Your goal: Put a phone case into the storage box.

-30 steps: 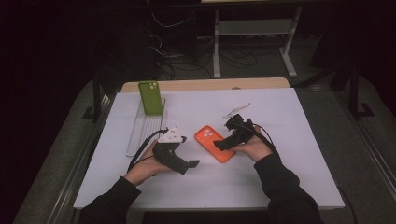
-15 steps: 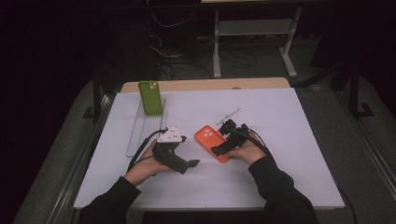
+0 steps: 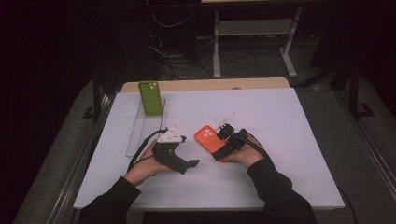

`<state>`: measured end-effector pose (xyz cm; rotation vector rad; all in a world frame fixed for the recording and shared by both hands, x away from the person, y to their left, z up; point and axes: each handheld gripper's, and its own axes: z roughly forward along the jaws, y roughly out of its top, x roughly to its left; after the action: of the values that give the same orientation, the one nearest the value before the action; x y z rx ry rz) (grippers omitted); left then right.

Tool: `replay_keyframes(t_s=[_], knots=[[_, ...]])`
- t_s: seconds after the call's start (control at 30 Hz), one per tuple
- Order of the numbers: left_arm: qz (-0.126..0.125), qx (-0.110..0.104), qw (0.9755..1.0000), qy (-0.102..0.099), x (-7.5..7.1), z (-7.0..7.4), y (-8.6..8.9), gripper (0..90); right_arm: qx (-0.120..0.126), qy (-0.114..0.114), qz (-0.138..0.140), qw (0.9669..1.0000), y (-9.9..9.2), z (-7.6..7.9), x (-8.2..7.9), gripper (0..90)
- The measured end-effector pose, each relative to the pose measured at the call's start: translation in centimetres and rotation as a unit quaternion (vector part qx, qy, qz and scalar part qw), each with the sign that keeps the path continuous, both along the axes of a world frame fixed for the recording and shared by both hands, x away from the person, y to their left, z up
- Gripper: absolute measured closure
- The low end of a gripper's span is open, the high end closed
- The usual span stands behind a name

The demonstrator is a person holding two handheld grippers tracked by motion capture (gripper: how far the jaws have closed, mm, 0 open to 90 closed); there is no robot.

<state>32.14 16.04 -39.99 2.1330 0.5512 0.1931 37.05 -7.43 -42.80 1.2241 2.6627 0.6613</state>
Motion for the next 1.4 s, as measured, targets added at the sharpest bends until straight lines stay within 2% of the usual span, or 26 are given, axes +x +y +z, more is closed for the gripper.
replay_keyframes(t_s=[0.27,0.43,0.6,0.73,0.93,1.07,1.4], knots=[[-0.002,0.003,1.0000,-0.001,0.02,-0.01,0.03,0.0,-0.016,0.007,0.000,0.9998,0.11,-0.66,-0.35,3.5],[-0.001,0.003,1.0000,-0.001,0.02,-0.06,-0.01,0.0,-0.024,0.009,0.010,0.9996,0.22,-0.84,-0.54,6.8],[-0.001,0.005,1.0000,-0.002,0.04,-0.07,0.01,0.0,-0.025,0.009,0.001,0.9996,0.18,-0.58,-0.76,13.4],[0.000,0.006,1.0000,-0.003,0.05,-0.04,0.05,0.0,-0.030,0.009,-0.002,0.9995,0.29,-0.53,-0.89,14.5],[0.001,0.002,1.0000,0.002,0.01,-0.16,-0.08,0.0,-0.029,0.009,-0.005,0.9995,0.29,-0.55,-0.93,15.0],[-0.002,0.008,1.0000,0.000,0.05,-0.10,0.02,0.0,-0.029,0.010,-0.006,0.9995,0.28,-0.56,-0.89,15.2],[-0.001,0.004,1.0000,-0.002,0.02,-0.09,-0.01,0.0,-0.009,0.009,0.006,0.9999,-0.34,-0.12,-0.65,15.5]])
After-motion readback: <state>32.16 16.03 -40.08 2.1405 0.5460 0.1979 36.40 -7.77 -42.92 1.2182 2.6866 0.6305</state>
